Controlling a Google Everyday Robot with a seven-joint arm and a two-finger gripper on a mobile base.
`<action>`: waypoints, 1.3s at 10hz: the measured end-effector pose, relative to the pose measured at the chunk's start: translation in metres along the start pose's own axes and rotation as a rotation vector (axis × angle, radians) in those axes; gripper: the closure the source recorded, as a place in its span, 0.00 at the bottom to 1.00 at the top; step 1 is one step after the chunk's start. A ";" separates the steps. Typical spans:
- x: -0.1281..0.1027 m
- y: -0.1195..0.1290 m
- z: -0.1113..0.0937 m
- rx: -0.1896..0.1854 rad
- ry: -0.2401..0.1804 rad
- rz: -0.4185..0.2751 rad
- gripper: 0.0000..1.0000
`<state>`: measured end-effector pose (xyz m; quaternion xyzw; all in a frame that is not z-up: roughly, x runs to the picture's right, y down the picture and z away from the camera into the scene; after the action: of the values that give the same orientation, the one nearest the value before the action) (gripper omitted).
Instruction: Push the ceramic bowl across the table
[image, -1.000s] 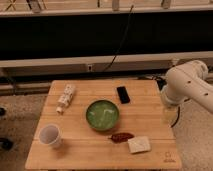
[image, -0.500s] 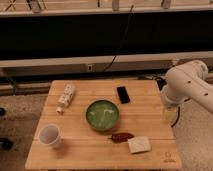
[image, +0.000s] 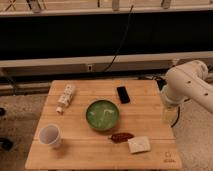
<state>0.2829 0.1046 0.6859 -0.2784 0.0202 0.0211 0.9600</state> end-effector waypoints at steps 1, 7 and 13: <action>-0.009 0.000 0.005 0.002 0.002 -0.014 0.20; -0.053 0.002 0.031 0.001 0.001 -0.089 0.20; -0.070 0.001 0.052 -0.001 -0.003 -0.143 0.20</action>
<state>0.2144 0.1314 0.7327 -0.2796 -0.0015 -0.0473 0.9590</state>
